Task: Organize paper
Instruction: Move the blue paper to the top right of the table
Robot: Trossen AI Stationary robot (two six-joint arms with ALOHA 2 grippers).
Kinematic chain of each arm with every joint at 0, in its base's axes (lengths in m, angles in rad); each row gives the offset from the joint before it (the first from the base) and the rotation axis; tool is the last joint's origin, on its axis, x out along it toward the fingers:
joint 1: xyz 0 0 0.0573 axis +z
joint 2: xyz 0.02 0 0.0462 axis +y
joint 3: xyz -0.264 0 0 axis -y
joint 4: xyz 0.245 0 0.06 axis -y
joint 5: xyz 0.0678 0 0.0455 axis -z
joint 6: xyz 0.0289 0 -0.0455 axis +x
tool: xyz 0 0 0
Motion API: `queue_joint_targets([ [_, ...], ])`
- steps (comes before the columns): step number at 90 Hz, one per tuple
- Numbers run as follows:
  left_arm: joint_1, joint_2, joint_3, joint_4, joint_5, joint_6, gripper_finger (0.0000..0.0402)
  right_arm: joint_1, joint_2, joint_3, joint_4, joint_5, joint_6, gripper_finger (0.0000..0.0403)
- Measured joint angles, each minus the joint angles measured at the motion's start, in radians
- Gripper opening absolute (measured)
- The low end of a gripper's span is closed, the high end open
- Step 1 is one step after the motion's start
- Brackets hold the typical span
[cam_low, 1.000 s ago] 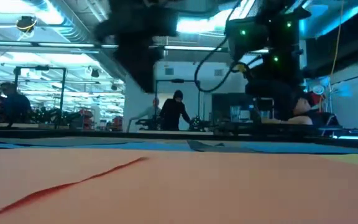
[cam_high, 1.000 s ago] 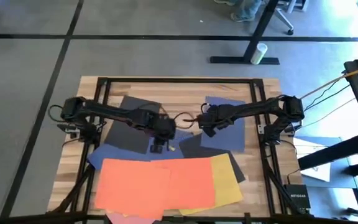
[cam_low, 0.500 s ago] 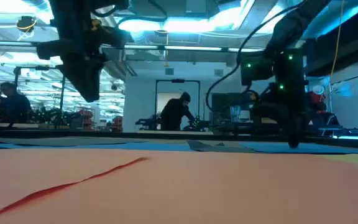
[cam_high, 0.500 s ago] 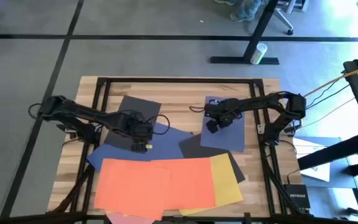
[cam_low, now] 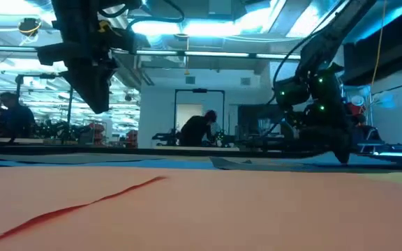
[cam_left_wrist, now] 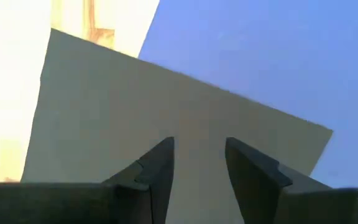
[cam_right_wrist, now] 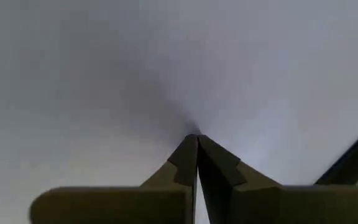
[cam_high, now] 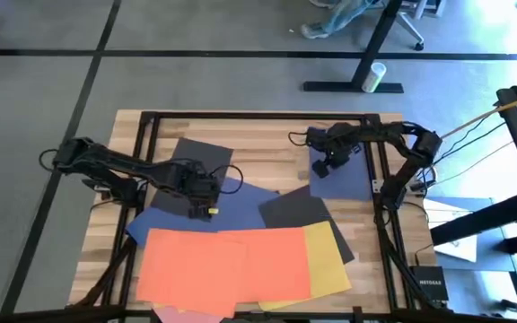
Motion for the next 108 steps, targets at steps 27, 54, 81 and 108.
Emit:
queue_joint_targets([
  [27, 0.006, 0.0, 0.0, 0.016, 0.0, 0.01, 0.0129, 0.006, 0.07, 0.028, -0.008, 0.026, -0.119, 0.0],
  [54, 0.006, 0.0, 0.0, 0.024, 0.0, -0.012, 0.0129, 0.087, 0.081, 0.139, 0.056, 0.019, -0.141, 0.0],
  [81, 0.003, 0.0, 0.0, 0.007, 0.0, -0.02, 0.0129, 0.043, 0.134, 0.147, -0.002, 0.037, -0.083, 0.0],
  [108, 0.003, 0.0, 0.0, -0.011, 0.0, -0.038, 0.0129, 0.045, 0.17, 0.146, -0.024, 0.083, -0.069, 0.0],
])
